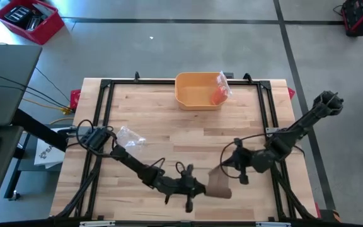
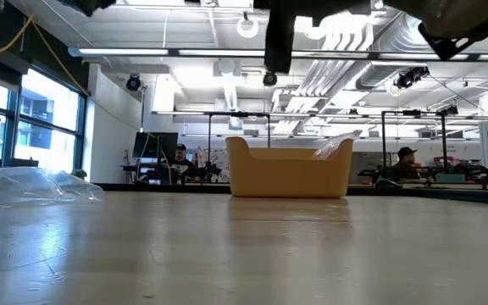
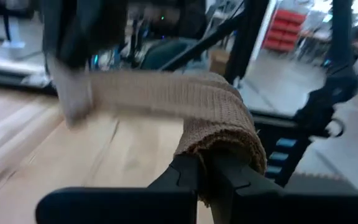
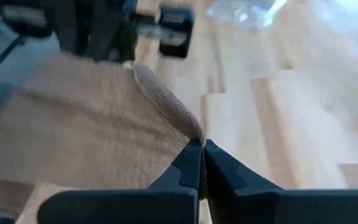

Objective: Roll bandage
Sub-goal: Roll the brown bandage

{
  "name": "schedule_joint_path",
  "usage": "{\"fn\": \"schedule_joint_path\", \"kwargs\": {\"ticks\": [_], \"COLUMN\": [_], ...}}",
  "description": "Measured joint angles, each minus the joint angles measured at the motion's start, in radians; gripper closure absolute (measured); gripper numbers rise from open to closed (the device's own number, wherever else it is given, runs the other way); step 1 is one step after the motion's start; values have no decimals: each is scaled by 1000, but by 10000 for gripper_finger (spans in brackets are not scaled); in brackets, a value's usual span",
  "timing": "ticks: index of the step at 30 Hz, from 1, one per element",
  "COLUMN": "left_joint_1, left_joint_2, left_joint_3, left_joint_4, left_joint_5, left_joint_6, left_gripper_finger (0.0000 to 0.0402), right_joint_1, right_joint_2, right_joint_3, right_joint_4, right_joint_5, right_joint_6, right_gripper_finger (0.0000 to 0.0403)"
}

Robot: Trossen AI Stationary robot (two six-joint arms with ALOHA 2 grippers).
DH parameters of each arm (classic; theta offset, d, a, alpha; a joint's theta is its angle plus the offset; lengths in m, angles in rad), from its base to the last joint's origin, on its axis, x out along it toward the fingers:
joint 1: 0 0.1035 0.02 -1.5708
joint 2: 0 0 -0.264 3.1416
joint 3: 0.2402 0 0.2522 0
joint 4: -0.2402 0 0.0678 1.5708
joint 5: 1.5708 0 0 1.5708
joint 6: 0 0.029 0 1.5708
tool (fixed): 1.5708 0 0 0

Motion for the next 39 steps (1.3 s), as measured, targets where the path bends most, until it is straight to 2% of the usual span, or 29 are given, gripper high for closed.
{"fn": "schedule_joint_path", "kwargs": {"ticks": [6,11,15,18,25,29,39], "left_joint_1": [-22,-17,-14,-14,-17,-20,-20], "left_joint_2": [0,-1,-2,-2,-2,-2,-3], "left_joint_3": [0,0,1,1,1,2,2], "left_joint_4": [80,100,157,203,235,275,334], "left_joint_5": [-35,-58,-52,-47,-39,-38,-40], "left_joint_6": [18,-91,-109,-90,-142,-137,-145], "left_gripper_finger": [398,398,398,398,398,398,398], "right_joint_1": [-5,35,46,46,45,45,52], "right_joint_2": [107,137,117,98,39,-8,-119], "right_joint_3": [0,0,0,0,0,0,0], "right_joint_4": [109,193,211,211,209,186,120], "right_joint_5": [-114,-120,-120,-120,-121,-127,-103], "right_joint_6": [-23,-18,-26,-33,-76,-116,-175], "right_gripper_finger": [403,402,400,379,287,250,235]}}
